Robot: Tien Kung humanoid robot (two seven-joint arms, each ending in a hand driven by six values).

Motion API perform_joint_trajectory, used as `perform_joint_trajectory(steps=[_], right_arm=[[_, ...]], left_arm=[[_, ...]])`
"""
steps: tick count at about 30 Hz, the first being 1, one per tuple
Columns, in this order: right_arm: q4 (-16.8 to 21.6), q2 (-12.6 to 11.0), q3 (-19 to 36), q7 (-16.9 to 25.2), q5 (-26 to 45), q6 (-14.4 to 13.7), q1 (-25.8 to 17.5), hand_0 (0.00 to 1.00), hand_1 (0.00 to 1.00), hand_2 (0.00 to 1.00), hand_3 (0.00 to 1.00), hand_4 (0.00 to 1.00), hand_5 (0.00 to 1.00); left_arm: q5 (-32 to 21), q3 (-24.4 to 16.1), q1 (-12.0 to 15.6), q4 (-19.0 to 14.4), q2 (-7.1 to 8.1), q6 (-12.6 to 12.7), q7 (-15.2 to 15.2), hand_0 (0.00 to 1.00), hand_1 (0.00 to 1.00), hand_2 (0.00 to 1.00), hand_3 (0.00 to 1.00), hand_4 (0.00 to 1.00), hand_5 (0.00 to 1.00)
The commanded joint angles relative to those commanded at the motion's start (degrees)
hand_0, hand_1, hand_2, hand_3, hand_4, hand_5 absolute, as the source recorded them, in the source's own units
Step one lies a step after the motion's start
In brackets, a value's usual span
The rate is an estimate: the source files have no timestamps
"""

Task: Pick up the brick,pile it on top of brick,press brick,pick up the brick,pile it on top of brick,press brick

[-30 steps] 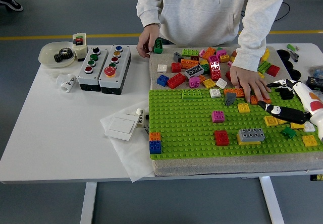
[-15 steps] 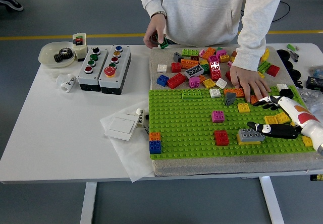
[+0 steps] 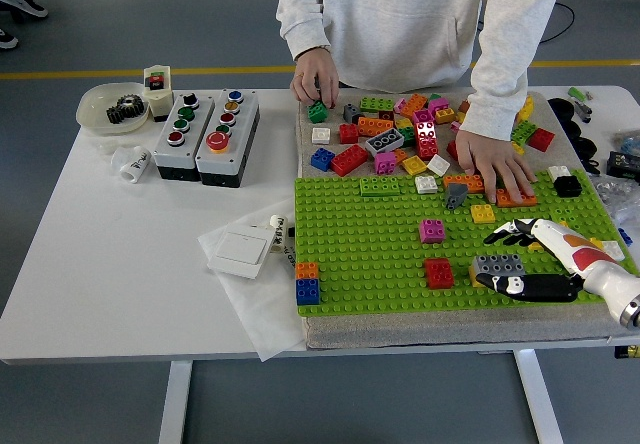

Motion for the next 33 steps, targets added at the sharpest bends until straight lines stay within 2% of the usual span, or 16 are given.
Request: perform_joint_trajectory(steps=[8,24,33], right_arm=[[0.0,0.0,-1.3,0.1,-0.4,0.1,-0.1,0.72,0.699,0.728,0.637,0.907,0.562],[0.0,0.1,-4.5,0.4,-0.6,-0.2,2.3,0.722,0.697,0.727,0.635,0.926,0.597],[0.0,-0.4,-2.9,0.2,-1.1,0.0,1.1,0.722,0.697,0.727,0.636,0.931,0.607]], left_arm=[[-0.3,0.2,-0.2,0.0,0.07,0.1,-0.1,0.773,0.788,0.834,0.618,0.647,0.69],[-1.3,1.3,-0.8,0.0,0.08,0.1,0.0,0.774,0.786,0.834,0.619,0.644,0.686],[-0.7,0.8,-0.5,0.0,-0.01,0.0,0.0,0.774,0.785,0.834,0.619,0.646,0.683]])
